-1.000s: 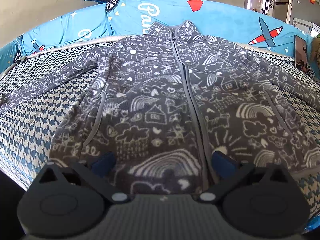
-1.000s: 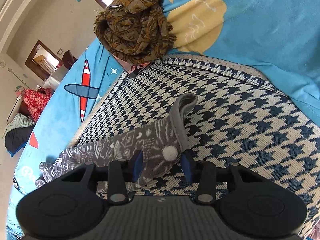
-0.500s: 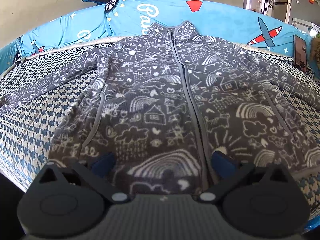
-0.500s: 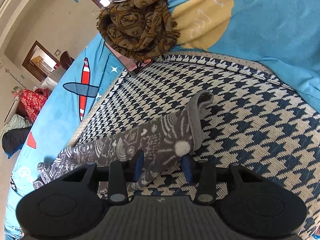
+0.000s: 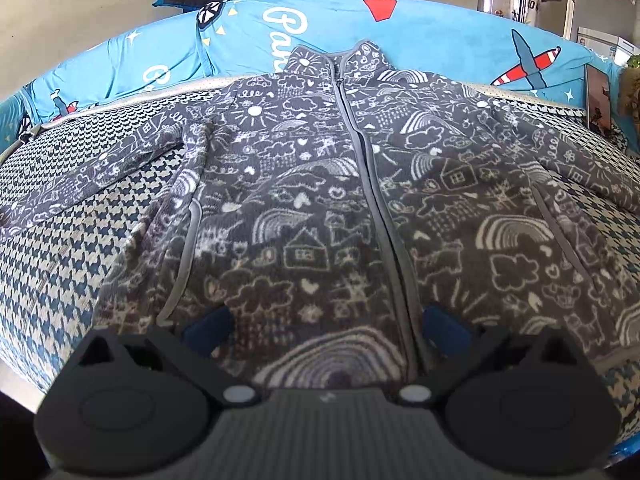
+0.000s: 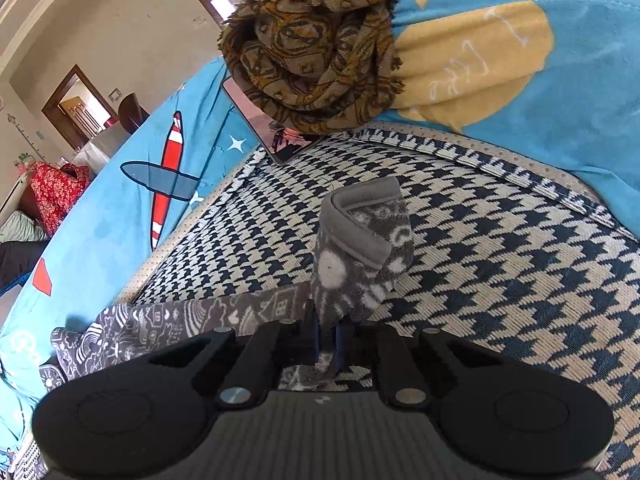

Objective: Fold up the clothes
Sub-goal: 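Lift the strip with the right gripper and carry it over the jacket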

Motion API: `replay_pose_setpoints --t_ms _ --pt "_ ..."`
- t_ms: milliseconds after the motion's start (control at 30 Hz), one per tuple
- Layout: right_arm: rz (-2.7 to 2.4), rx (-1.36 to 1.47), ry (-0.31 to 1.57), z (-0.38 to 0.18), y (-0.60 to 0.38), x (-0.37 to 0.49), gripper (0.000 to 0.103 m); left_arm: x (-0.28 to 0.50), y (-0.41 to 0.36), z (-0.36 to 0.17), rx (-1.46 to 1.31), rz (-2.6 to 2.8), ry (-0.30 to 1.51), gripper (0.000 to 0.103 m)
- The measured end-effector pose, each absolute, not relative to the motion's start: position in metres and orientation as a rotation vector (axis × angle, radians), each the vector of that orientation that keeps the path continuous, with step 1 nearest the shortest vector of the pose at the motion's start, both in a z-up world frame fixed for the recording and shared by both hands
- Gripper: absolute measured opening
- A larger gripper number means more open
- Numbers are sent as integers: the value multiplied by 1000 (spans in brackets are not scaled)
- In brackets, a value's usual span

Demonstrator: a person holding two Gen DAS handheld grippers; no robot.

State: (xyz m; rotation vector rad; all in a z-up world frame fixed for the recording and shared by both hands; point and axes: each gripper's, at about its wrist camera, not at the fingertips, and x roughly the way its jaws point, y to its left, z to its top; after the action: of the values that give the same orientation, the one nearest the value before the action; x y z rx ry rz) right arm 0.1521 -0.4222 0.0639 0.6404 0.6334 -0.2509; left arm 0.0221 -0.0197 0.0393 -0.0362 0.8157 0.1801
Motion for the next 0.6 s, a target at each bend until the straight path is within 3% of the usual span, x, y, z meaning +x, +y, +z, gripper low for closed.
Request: replay_pose_setpoints --t_ms 600 --pt "12 628 543 94 -346 214 8 120 12 65 -26 103 831 103"
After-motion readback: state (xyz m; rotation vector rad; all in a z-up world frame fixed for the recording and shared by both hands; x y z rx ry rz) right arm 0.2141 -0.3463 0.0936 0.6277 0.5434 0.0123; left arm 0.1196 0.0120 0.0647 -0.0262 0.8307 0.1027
